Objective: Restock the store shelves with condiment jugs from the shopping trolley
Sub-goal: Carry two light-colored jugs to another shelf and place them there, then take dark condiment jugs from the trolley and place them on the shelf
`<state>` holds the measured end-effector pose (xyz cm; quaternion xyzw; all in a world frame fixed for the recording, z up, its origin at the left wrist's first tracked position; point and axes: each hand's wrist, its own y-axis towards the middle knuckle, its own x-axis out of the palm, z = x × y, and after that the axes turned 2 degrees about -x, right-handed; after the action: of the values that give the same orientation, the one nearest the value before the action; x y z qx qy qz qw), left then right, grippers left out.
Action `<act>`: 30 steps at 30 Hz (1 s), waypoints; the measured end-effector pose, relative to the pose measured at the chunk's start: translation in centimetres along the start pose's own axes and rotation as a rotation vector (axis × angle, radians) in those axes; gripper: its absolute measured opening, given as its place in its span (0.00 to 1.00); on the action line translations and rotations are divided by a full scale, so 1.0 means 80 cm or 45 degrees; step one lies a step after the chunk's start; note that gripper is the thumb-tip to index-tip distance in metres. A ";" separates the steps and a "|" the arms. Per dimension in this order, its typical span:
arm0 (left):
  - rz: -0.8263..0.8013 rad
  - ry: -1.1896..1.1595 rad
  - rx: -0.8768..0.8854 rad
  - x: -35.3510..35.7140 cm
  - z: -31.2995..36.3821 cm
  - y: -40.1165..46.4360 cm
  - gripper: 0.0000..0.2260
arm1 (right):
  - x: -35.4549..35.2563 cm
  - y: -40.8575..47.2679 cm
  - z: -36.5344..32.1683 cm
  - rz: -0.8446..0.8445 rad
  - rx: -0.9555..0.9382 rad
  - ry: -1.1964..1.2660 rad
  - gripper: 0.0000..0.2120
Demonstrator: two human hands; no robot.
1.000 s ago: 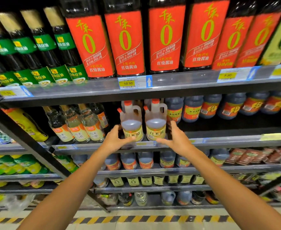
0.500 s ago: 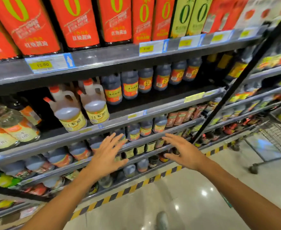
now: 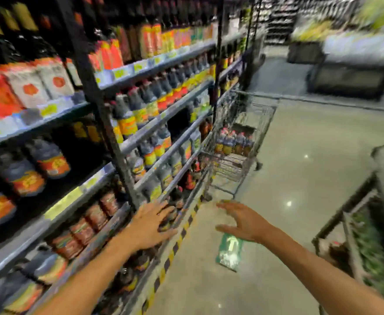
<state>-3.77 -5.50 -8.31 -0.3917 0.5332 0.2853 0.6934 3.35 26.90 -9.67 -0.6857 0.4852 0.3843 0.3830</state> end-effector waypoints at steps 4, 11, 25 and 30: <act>-0.032 0.011 0.152 -0.023 0.091 0.123 0.52 | -0.063 -0.032 0.096 0.091 0.198 0.035 0.44; -0.117 0.098 0.272 -0.034 0.147 0.293 0.41 | -0.096 0.007 0.231 0.177 0.360 0.097 0.36; -0.232 0.020 0.212 -0.067 0.099 0.683 0.47 | -0.218 0.304 0.447 0.081 0.406 0.031 0.35; -0.270 0.037 0.198 -0.092 0.089 0.802 0.38 | -0.254 0.403 0.521 0.100 0.409 0.092 0.34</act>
<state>-54.24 34.72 -15.65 -0.3952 0.5194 0.1625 0.7401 -38.81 64.26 -13.49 -0.6094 0.5804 0.2915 0.4547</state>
